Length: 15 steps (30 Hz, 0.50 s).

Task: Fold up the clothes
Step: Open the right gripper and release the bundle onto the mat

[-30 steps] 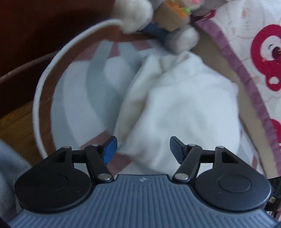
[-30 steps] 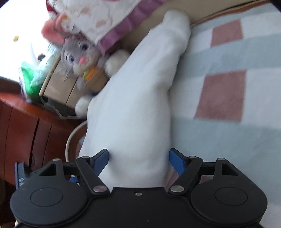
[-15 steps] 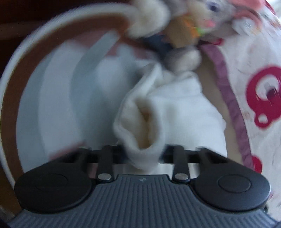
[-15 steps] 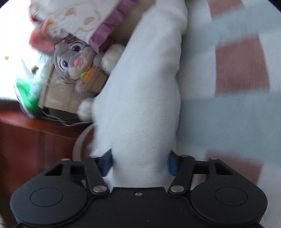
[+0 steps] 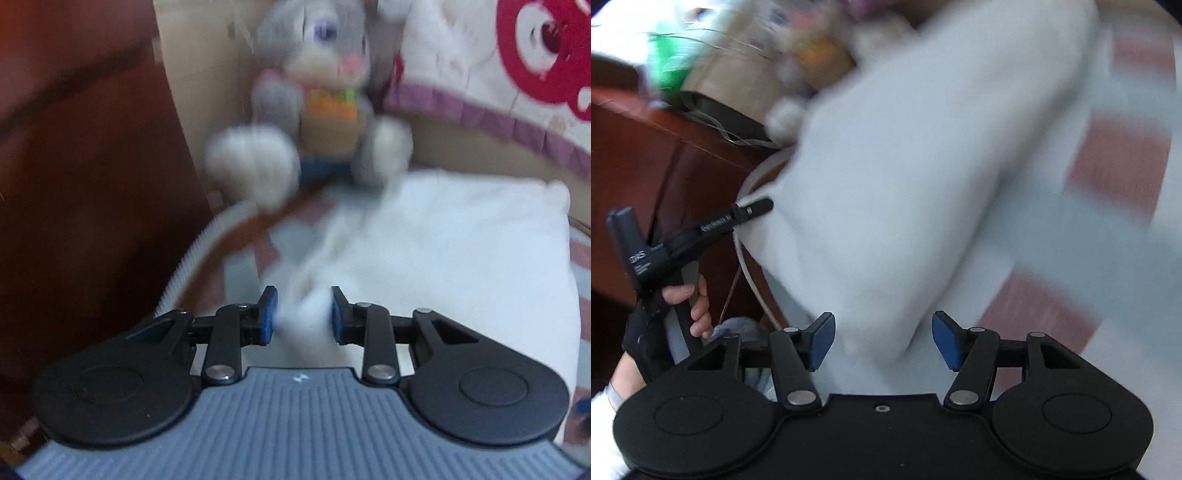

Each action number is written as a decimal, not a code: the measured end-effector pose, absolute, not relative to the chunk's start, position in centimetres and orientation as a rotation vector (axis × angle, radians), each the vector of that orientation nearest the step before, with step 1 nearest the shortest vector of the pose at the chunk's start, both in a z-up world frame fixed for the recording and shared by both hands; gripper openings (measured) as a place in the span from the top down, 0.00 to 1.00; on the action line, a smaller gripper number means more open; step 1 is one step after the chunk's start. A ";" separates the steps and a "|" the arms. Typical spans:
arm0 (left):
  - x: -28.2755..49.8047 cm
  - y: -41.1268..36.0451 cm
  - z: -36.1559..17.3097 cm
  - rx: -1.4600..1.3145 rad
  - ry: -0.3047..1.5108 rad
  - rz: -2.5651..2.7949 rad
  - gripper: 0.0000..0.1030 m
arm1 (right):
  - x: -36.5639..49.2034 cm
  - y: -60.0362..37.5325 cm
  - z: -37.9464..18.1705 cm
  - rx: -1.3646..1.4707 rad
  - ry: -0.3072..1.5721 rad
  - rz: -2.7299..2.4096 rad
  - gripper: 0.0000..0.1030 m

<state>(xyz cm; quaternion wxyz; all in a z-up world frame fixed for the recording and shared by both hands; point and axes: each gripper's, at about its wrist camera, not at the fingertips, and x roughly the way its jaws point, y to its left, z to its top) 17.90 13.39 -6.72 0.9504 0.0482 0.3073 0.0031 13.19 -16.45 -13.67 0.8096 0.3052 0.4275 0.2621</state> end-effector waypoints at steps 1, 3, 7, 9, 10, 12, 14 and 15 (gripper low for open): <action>17.7 13.1 -6.1 0.107 0.586 -0.006 0.69 | 13.6 -17.5 -13.2 0.663 0.871 0.528 0.35; 17.4 12.5 -5.0 0.125 0.509 -0.031 0.59 | 15.1 -19.9 -12.8 0.717 0.804 0.427 0.21; 21.6 10.7 -5.1 0.048 0.630 -0.278 0.54 | 20.5 -23.9 -15.1 0.941 0.789 0.290 0.20; 24.9 10.0 -7.2 -0.059 0.794 -0.338 0.55 | 22.5 -24.2 -16.2 0.997 0.791 0.234 0.20; 26.4 9.8 -8.3 -0.114 0.861 -0.339 0.55 | 23.0 -24.0 -16.7 0.995 0.795 0.212 0.20; 28.3 9.5 -9.8 -0.139 0.922 -0.280 0.55 | 24.2 -23.5 -17.3 0.978 0.808 0.167 0.20; 29.8 8.7 -10.1 -0.110 0.927 -0.248 0.54 | 25.2 -23.1 -17.9 0.958 0.805 0.153 0.20; 30.2 8.2 -9.9 -0.064 0.914 -0.230 0.54 | 25.4 -23.1 -18.1 0.949 0.791 0.152 0.19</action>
